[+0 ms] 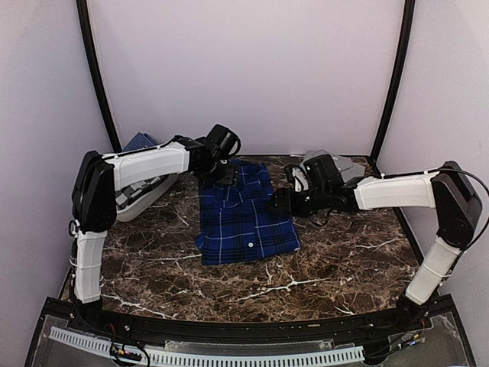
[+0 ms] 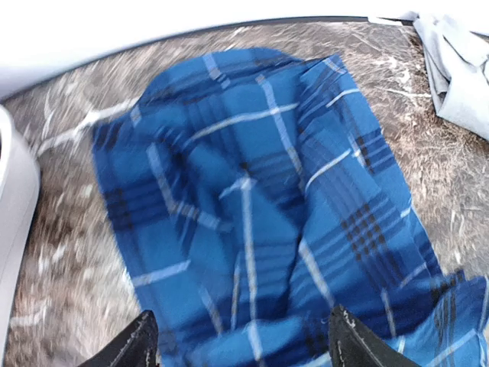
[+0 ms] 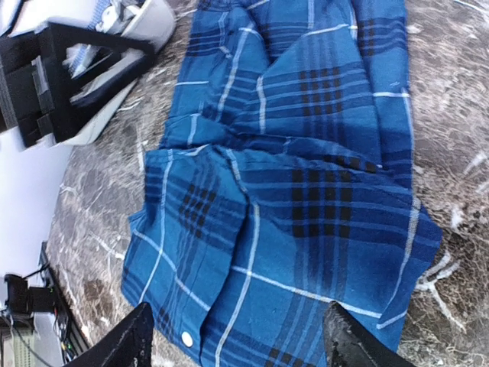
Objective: Fold and stack the long sleeve shirts
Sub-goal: Fold the rectangle-folded shirt at the center of the board, then adjust the 2/3-rectangle-folded shirt at the center of the board.
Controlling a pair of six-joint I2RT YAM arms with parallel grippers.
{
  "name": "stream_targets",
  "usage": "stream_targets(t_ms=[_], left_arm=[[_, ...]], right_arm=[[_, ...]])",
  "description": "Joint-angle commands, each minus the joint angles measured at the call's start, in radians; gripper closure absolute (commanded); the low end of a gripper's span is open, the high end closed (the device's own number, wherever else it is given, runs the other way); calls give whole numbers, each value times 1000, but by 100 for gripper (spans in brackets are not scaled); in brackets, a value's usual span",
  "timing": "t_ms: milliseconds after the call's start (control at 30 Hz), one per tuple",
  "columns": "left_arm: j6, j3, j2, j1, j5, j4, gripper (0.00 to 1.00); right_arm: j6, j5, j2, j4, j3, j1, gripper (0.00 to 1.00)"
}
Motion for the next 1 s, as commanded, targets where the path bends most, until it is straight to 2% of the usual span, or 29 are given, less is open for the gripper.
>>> stream_targets(t_ms=[0, 133, 233, 433, 533, 733, 867, 933, 967], left_arm=[[-130, -200, -201, 28, 87, -5, 26], [-199, -406, -311, 60, 179, 77, 30], [-232, -537, -356, 82, 237, 135, 33], [-264, -654, -350, 118, 337, 246, 33], [-274, -676, -326, 128, 415, 336, 33], [-284, -637, -251, 131, 435, 377, 36], [-288, -614, -217, 131, 436, 367, 43], [-289, -612, -213, 131, 433, 368, 51], [-289, -611, -214, 131, 433, 367, 58]], right_arm=[[-87, 156, 44, -117, 66, 11, 31], [-132, 225, 96, -179, 126, 3, 40], [-149, 222, 116, -174, 143, -11, 41], [-160, 218, 157, -174, 168, -41, 42], [-164, 218, 173, -168, 173, -53, 43], [-170, 200, 207, -146, 182, -72, 47], [-176, 191, 227, -143, 199, -73, 52], [-179, 180, 234, -138, 206, -72, 54], [-180, 176, 240, -139, 213, -72, 56]])
